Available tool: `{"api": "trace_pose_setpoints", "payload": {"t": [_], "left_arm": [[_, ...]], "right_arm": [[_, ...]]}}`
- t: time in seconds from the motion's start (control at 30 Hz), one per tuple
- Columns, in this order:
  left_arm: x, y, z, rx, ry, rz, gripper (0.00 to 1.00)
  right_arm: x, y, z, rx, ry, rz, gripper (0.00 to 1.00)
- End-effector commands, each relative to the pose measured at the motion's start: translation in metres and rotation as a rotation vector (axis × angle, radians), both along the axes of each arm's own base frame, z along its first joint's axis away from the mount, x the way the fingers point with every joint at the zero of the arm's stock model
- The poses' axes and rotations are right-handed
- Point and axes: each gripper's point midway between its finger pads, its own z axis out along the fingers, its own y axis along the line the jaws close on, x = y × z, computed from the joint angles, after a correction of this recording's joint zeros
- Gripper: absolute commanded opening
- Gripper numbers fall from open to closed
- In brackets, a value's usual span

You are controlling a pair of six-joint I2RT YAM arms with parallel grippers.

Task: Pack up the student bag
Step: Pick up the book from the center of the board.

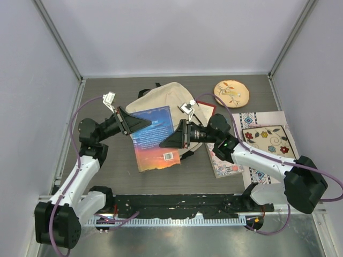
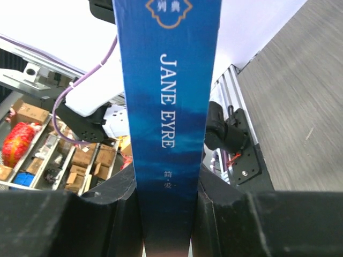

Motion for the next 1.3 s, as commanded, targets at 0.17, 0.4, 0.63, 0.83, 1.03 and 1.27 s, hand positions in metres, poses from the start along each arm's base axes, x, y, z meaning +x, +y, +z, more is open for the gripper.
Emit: {"api": "trace_pose_setpoints", "payload": {"t": [0.17,0.4,0.63,0.83,1.03,1.27], "left_arm": [[-0.002,0.001,0.007,0.032,-0.075,0.027,0.00],[0.049,0.039,-0.011,0.054,0.108,0.456,0.00],[0.067,0.071,-0.010,-0.214,0.232,0.663,0.00],[0.076,0.071,-0.011,-0.361,0.273,0.630,0.00],[0.077,0.068,0.000,-0.416,0.236,0.620,0.00],[0.073,0.055,0.005,-0.452,0.236,0.604,0.00]], "right_arm": [[0.044,-0.025,0.039,-0.078,-0.204,-0.315,0.71],[0.093,-0.110,-0.029,-0.356,0.002,-0.876,0.90],[0.065,-0.115,-0.055,-0.139,0.185,-0.832,0.90],[0.048,-0.087,-0.064,-0.029,0.241,-0.683,0.90],[0.052,-0.062,-0.063,0.014,0.279,-0.632,0.91],[0.065,-0.044,-0.053,0.104,0.309,-0.611,0.91]]}}
